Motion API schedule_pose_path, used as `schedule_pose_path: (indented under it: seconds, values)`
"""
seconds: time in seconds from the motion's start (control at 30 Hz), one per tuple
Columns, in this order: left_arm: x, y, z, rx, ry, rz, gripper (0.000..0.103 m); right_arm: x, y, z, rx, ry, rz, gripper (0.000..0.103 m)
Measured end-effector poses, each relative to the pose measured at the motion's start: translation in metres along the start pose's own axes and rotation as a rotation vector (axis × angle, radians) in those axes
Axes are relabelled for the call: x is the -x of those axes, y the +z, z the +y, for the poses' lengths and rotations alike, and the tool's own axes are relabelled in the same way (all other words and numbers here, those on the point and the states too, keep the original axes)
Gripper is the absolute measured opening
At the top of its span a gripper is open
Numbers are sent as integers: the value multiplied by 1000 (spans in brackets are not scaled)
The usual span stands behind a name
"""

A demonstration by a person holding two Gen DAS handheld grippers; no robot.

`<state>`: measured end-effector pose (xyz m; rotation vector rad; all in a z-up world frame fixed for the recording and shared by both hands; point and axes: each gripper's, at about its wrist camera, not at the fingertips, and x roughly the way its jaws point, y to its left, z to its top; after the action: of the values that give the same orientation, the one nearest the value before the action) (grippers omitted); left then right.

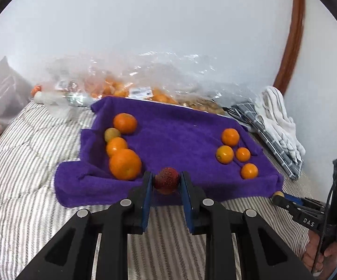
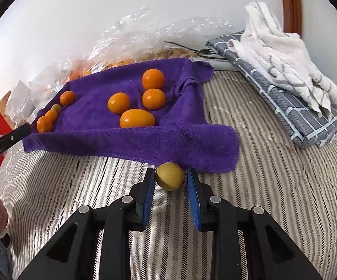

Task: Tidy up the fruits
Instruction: 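Carry both held fruits over the purple towel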

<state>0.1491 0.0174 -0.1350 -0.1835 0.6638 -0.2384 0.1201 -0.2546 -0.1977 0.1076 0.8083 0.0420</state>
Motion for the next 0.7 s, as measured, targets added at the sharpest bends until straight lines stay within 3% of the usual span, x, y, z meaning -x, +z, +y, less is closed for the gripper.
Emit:
schedule_pose_path:
  seconds: [0.4,0.7]
  values:
    - [3,4,12,45,14,-17,23,11,-3,0,-12,-15,6,28]
    - [2,4,20,57,56,-28,23,32,21,5,-8,8,-41,28]
